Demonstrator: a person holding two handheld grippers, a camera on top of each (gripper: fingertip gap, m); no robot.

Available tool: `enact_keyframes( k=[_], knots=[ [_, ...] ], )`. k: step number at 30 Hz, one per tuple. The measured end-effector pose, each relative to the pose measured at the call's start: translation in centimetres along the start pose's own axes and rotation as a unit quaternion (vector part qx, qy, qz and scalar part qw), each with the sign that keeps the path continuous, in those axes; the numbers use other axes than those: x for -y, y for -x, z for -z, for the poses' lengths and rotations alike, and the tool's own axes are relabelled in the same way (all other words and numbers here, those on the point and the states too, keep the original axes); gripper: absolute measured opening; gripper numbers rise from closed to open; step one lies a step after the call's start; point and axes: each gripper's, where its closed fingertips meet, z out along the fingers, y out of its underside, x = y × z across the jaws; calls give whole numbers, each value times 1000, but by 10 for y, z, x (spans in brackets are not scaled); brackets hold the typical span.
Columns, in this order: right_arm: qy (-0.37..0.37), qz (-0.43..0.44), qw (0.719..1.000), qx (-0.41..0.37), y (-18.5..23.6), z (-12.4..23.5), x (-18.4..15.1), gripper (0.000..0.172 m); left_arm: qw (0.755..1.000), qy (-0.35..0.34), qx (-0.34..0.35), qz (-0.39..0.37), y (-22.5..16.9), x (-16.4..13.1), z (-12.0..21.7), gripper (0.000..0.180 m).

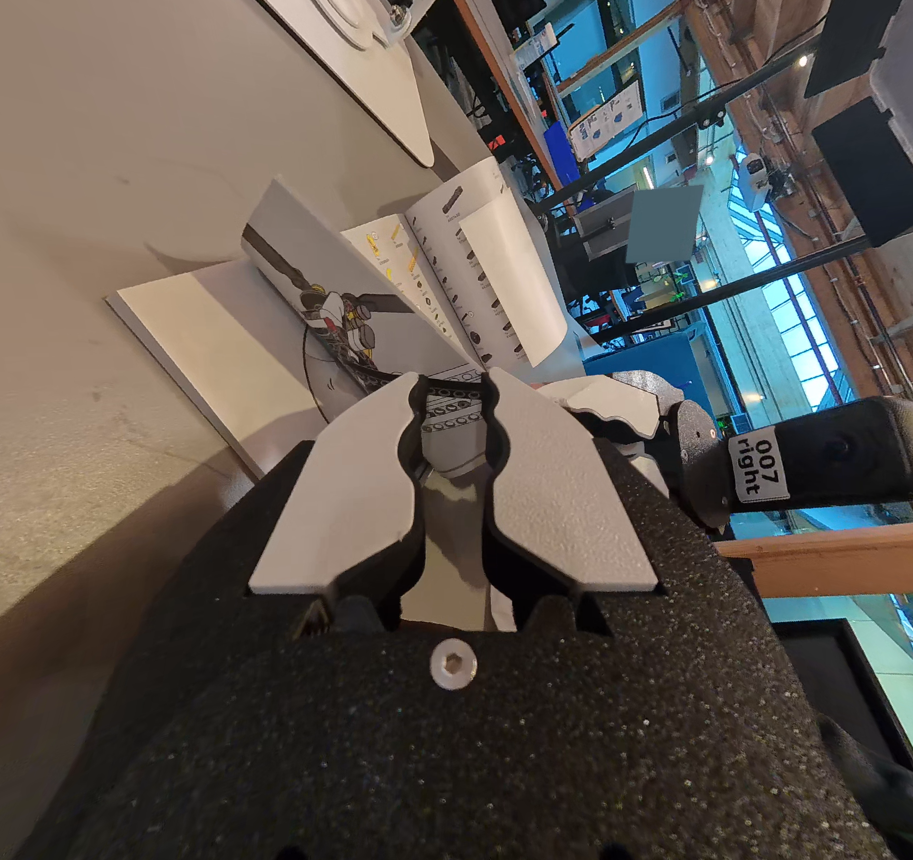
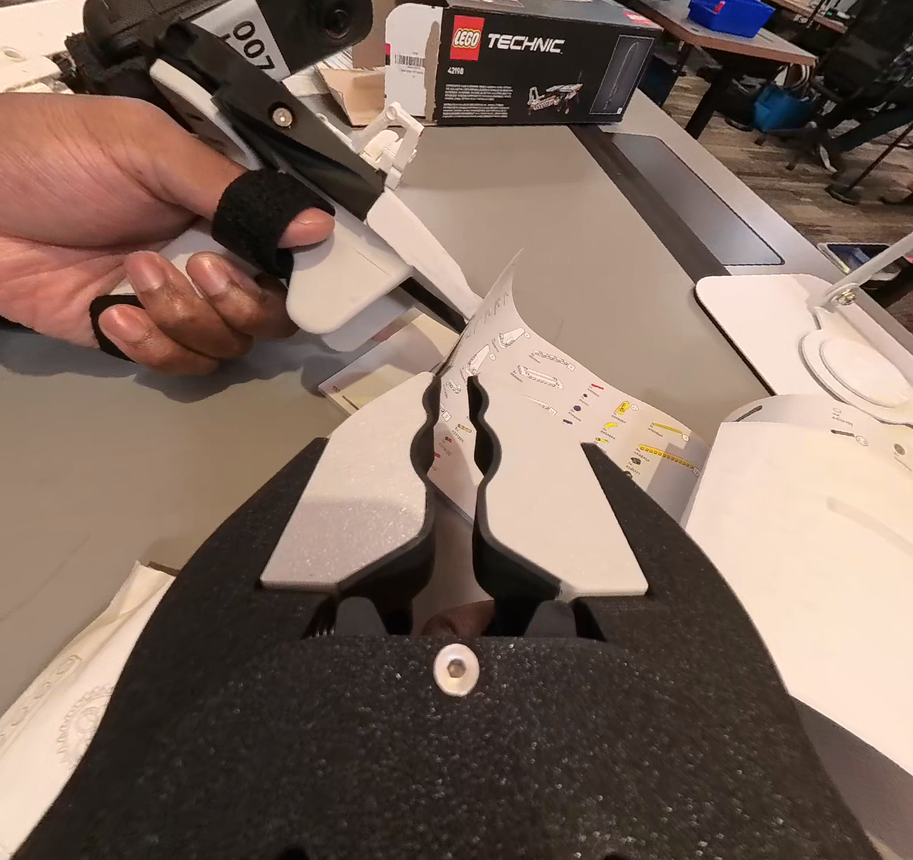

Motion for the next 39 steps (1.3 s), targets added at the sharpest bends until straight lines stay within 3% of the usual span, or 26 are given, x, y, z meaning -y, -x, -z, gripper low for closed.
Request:
enact_keyframes(
  k=[21, 39],
  knots=[
    [-8, -50, 998, 33, 1, -3, -5, 5, 999, 11, 39, -25, 6, -3, 3, 22],
    [38, -125, 990, 60, 5, -12, -11, 1, 997, 25, 61, -34, 13, -13, 12, 23]
  ],
)
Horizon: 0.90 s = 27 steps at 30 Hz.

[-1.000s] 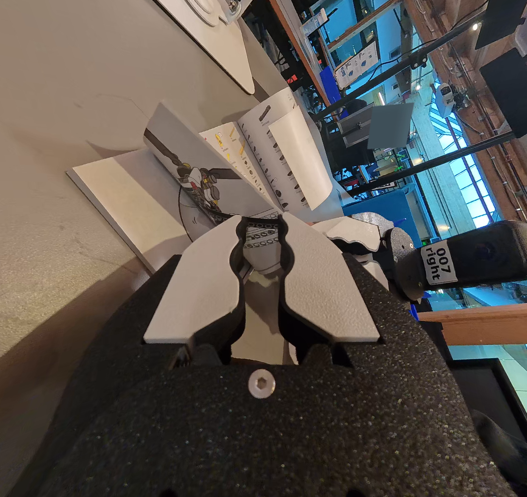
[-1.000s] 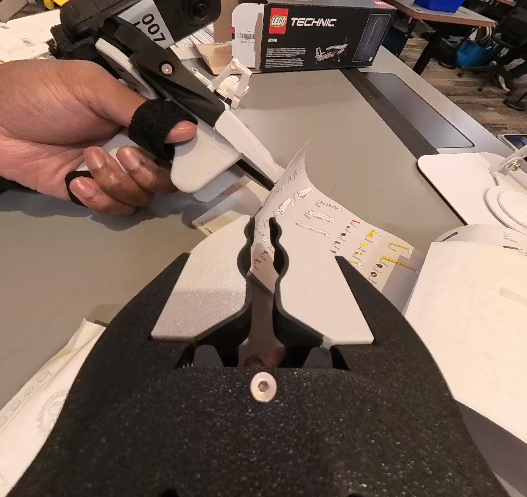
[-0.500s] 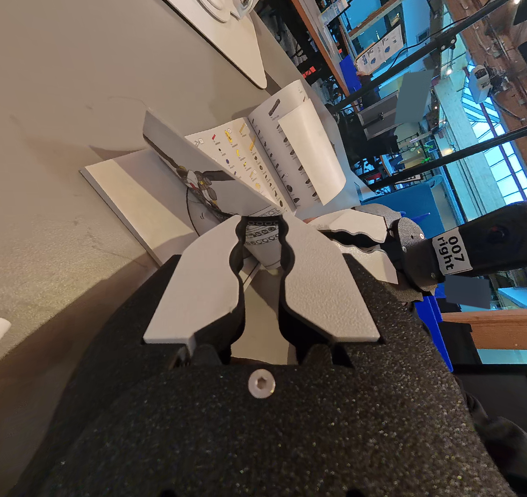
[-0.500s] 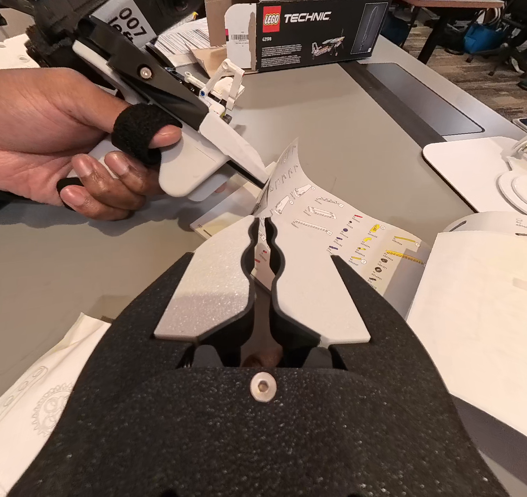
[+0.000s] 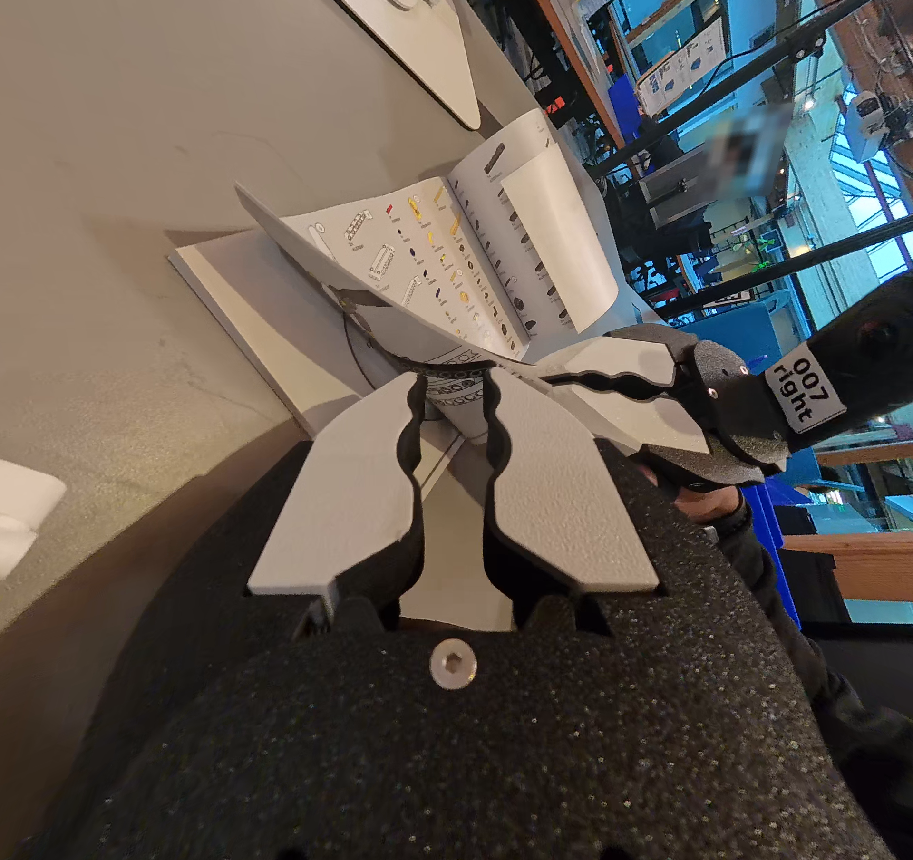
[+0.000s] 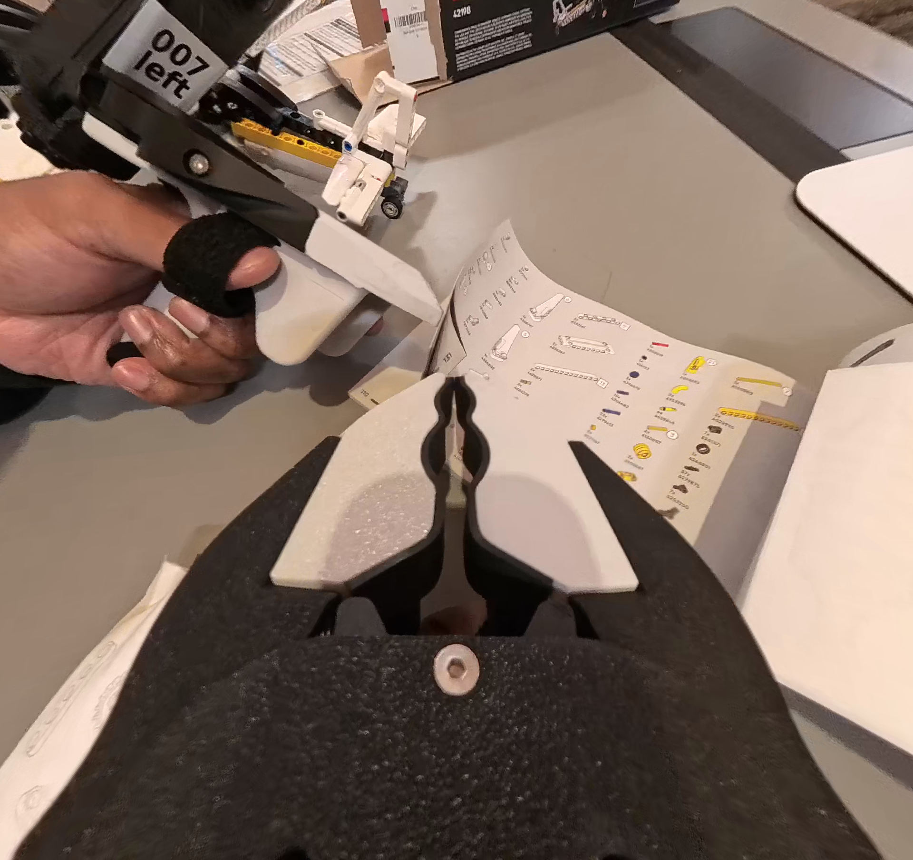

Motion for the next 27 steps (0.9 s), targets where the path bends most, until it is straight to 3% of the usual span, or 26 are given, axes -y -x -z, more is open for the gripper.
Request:
enact_keyframes(
  k=[27],
  knots=[
    [-30, -119, 988, 97, 9, 0, 17, 2, 1000, 13, 16, -15, 5, -7, 2, 25]
  ],
)
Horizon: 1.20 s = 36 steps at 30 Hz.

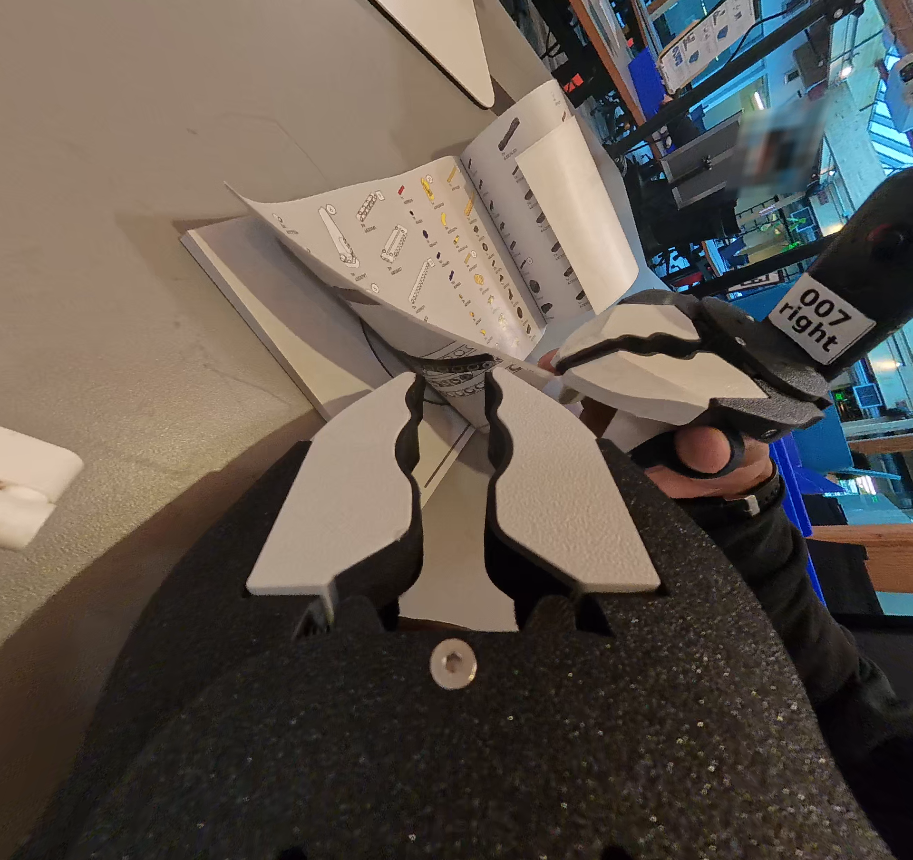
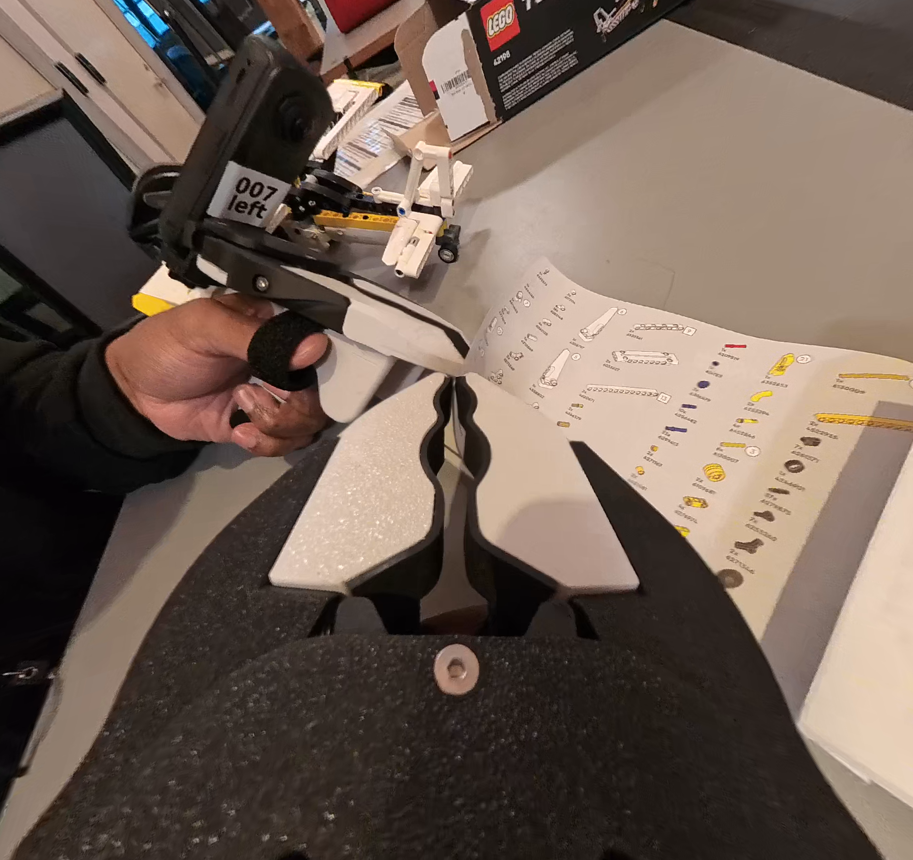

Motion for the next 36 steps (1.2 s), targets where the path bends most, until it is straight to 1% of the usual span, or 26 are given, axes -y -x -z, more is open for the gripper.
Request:
enact_keyframes(
  k=[3, 6, 12, 17, 24, 30, 36],
  knots=[
    [4, -27, 1000, 15, 1, -4, 0, 4, 1000, 3, 0, -2, 0, -1, -1, 25],
    [14, -51, 999, 10, -3, -7, -2, 4, 1000, 4, 3, -5, 0, -1, 0, 25],
    [1, -113, 993, 20, -8, -4, 1, 2, 1000, 5, 4, -6, 1, -1, 0, 25],
    [0, -137, 990, 21, -11, -1, 1, 0, 1000, 5, 6, -7, 2, -2, 0, 25],
    [-7, -126, 992, -7, -13, 11, 7, 0, 1000, -5, 7, -7, 1, 2, 2, 27],
    [-22, -104, 993, -56, -18, 27, 18, 0, 1000, -14, 3, 0, 0, 5, 4, 39],
    [-39, -86, 990, -102, -27, 48, 28, 0, 1000, -24, -4, 12, -2, 8, 4, 44]
  ],
)
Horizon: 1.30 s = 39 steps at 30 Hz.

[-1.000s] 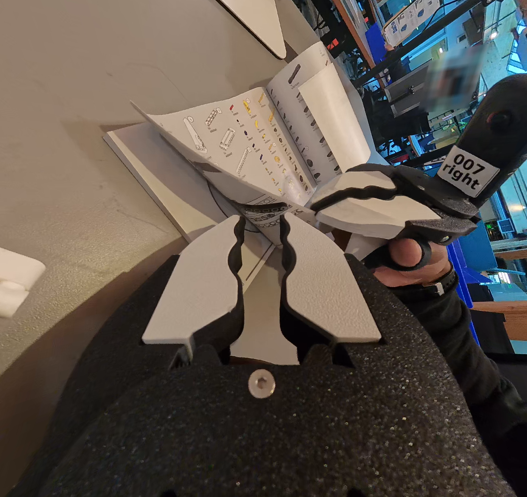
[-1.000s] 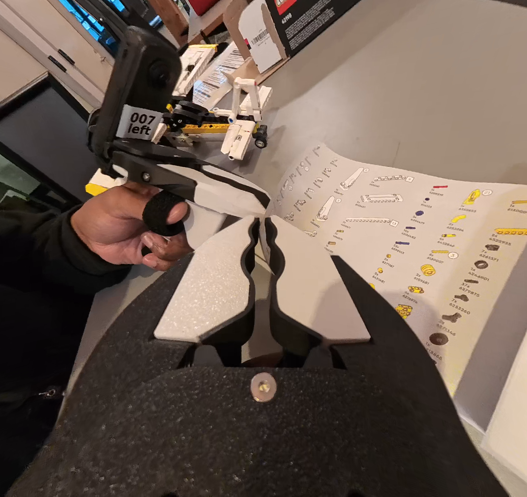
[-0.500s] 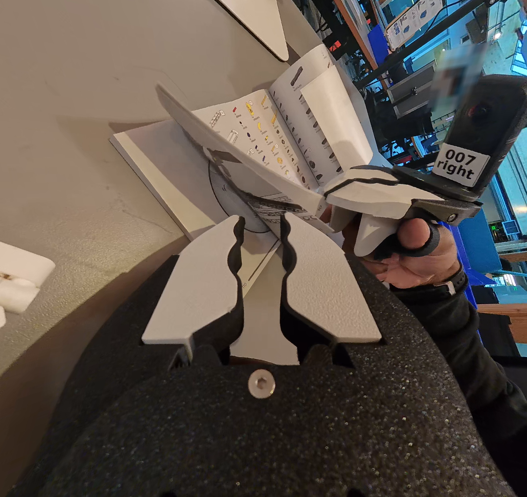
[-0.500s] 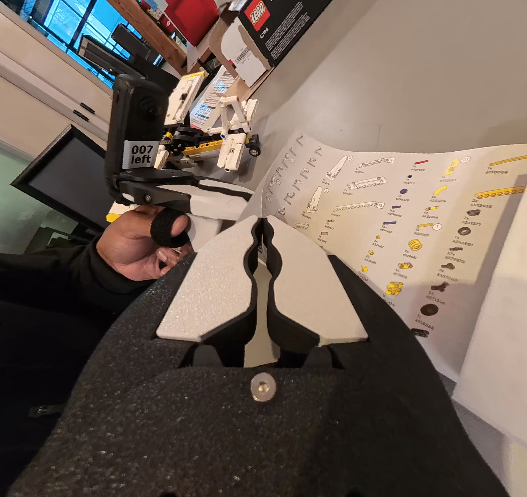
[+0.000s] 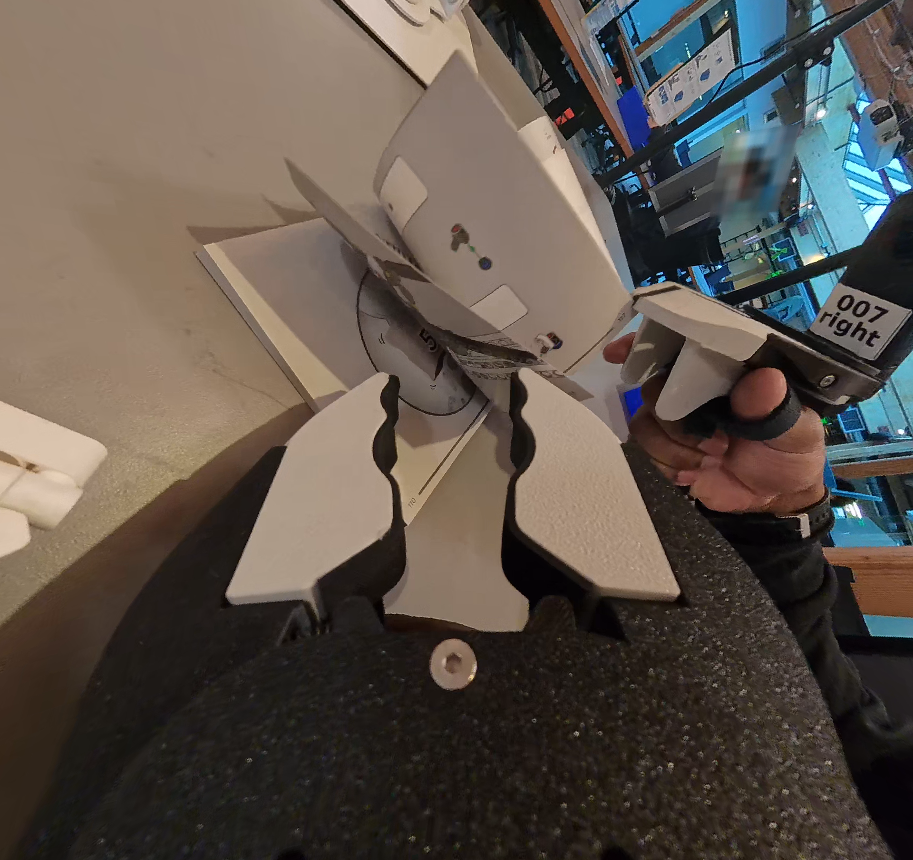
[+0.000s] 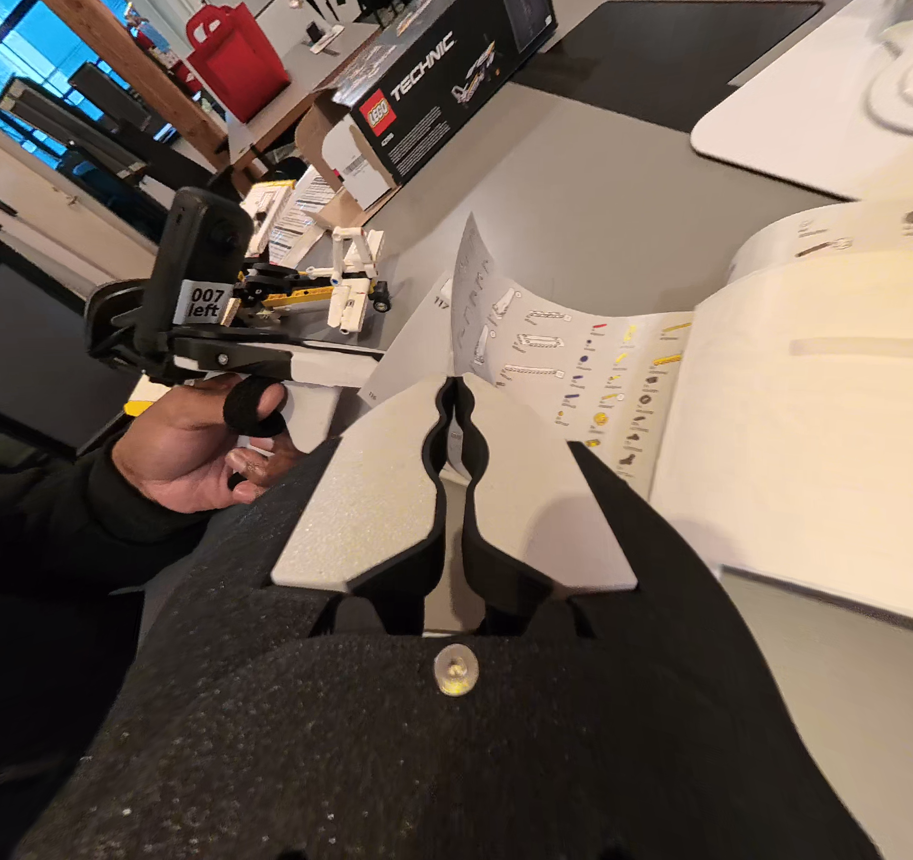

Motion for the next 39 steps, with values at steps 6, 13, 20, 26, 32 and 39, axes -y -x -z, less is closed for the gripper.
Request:
enact_keyframes(
  k=[6, 13, 20, 26, 32, 39],
  knots=[
    [-22, -1, 999, -34, -15, 16, 11, 0, 1000, -18, -5, 4, -3, 6, 2, 50],
    [-41, -10, 997, -59, -28, 28, 18, 0, 999, -36, -24, 10, -9, 11, 5, 55],
    [-45, -29, 998, -38, -26, 29, 18, 0, 999, -20, -21, 28, -5, 5, 0, 55],
    [-7, -46, 999, 25, 0, 6, -4, 0, 999, -11, -20, 35, -2, 2, -4, 55],
    [17, -72, 994, 79, 19, -6, -20, 0, 999, -11, -11, 32, 2, 2, -5, 54],
    [31, -87, 988, 126, 35, -11, -27, 0, 1000, -8, -3, 30, 4, 1, -6, 53]
  ],
)
